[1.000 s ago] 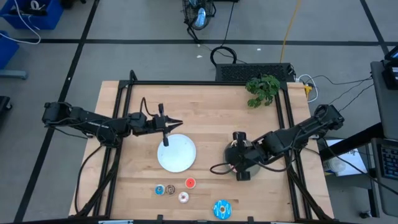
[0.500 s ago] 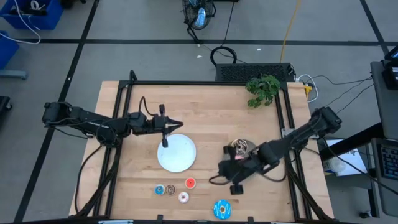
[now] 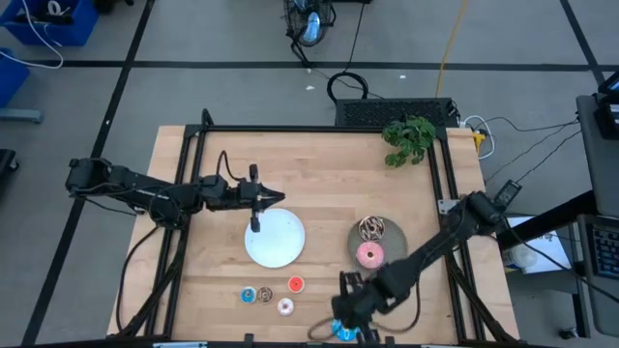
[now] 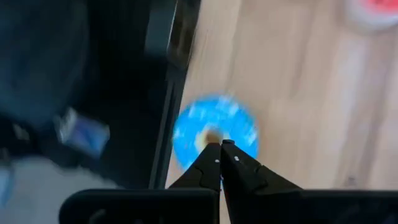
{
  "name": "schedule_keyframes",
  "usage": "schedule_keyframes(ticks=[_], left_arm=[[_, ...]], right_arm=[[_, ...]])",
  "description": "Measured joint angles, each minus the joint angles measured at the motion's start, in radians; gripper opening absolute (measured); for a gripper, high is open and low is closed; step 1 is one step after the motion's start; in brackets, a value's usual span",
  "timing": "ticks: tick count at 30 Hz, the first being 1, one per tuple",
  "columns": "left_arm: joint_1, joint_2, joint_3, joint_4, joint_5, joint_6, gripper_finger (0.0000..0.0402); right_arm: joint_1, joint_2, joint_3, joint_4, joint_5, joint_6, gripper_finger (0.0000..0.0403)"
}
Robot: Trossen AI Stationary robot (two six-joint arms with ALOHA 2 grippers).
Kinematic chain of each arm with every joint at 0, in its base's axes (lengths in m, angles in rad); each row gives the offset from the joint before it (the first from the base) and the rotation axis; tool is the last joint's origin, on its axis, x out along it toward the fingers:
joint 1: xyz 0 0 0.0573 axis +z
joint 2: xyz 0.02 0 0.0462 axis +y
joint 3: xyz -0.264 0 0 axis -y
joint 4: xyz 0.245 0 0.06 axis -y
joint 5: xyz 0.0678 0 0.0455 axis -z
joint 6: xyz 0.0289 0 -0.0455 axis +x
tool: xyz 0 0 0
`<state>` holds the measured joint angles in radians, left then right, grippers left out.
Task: Pick & Place donuts
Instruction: Put the large blue donut on the gray plate
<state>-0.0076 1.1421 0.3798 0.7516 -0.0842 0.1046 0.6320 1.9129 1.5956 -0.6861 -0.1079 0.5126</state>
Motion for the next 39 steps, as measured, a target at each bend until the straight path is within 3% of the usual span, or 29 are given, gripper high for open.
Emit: schedule_keyframes(ticks=[2, 7, 18, 22, 31, 39], left_arm=[[0.0, 0.0, 0.0, 0.001, -0.003, 0.015, 0.0033], [0.0, 0.0, 0.0, 0.007, -0.013, 0.025, 0.0033], [0.001, 0.0, 0.0, 0.009, -0.021, 0.023, 0.0033], [0.001, 0.0, 0.0, 0.004, -0.021, 0.025, 0.0033], [0.001, 0.0, 0.0, 0.002, -0.022, 0.043, 0.0033], [0.0, 0.0, 0.0, 0.0, -0.021, 0.046, 0.0033]], right_arm=[[0.02, 0.036, 0.059, -0.081, 0.004, -0.022, 0.0], [0.038, 0.095, 0.133, -0.096, 0.059, -0.094, 0.0], [0.005, 0.097, 0.136, -0.095, 0.084, -0.04, 0.0012], [0.004, 0.097, 0.133, -0.096, 0.084, -0.034, 0.0061], [0.037, 0.111, 0.133, -0.093, 0.149, -0.092, 0.0213], [0.05, 0.17, 0.132, -0.086, 0.164, -0.069, 0.0282]])
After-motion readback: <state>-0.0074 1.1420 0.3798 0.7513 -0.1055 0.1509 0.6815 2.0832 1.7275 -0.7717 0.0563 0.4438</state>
